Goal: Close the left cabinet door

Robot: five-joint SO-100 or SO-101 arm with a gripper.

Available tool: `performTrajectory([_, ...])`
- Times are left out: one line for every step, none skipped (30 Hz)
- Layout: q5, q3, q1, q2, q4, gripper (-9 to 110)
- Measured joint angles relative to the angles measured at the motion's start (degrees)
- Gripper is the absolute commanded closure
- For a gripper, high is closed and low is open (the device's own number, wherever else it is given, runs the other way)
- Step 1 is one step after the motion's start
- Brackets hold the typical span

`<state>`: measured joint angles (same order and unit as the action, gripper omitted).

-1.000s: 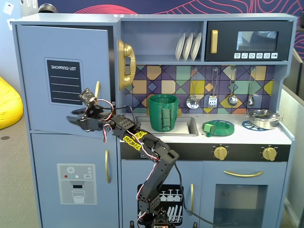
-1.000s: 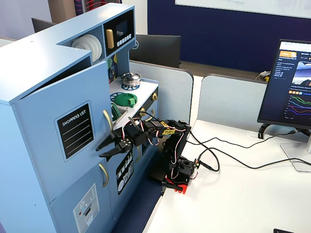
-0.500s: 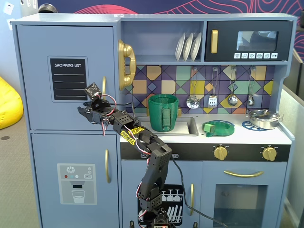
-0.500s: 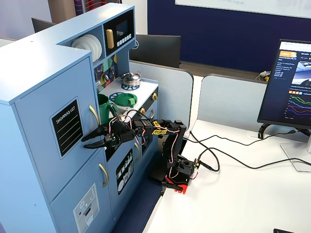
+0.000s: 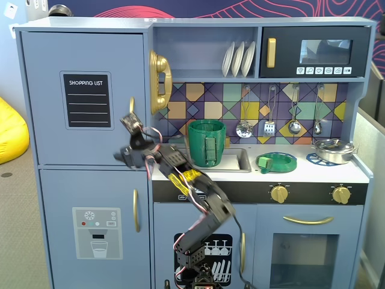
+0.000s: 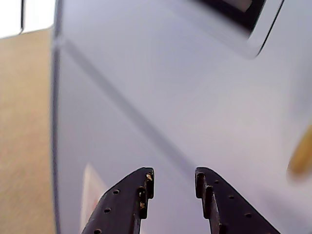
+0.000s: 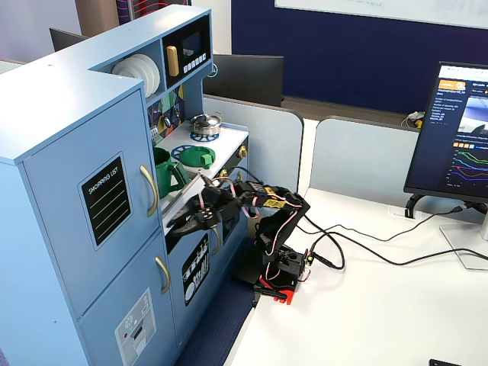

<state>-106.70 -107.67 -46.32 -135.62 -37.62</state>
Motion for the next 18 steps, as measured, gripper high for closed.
performTrajectory([0.88,-2.72,1.32,-3.25,-1.93,101])
performTrajectory([1.67,-5.36,2.81,-6.24,-3.96,101])
performTrajectory([2.46,-7.91,4.22,-9.23,-6.33,101])
performTrajectory([3.34,-10.28,6.24,-11.78,-8.79,101])
performTrajectory([4.22,-12.74,8.09,-14.24,-11.25,101])
performTrajectory([5.01,-15.03,9.58,-16.61,-13.62,101])
performTrajectory([5.98,-17.4,11.16,-18.98,-15.64,101])
performTrajectory([6.59,-19.86,12.66,-21.18,-17.67,101])
performTrajectory([7.12,-22.15,13.8,-23.12,-19.51,101])
performTrajectory([7.82,-24.43,15.47,-24.87,-21.09,101])
performTrajectory([8.44,-26.72,17.14,-26.46,-22.5,101])
performTrajectory([8.79,-29.09,18.9,-27.77,-23.73,101])
performTrajectory([8.79,-31.38,20.83,-28.83,-24.87,101])
performTrajectory([8.79,-33.84,22.76,-29.71,-25.75,101])
performTrajectory([8.79,-36.21,24.79,-30.23,-26.54,101])
performTrajectory([9.32,-38.41,26.54,-30.5,-26.98,101])
performTrajectory([10.11,-40.43,28.21,-30.59,-27.25,101])
performTrajectory([10.81,-42.28,29.71,-30.59,-27.42,101])
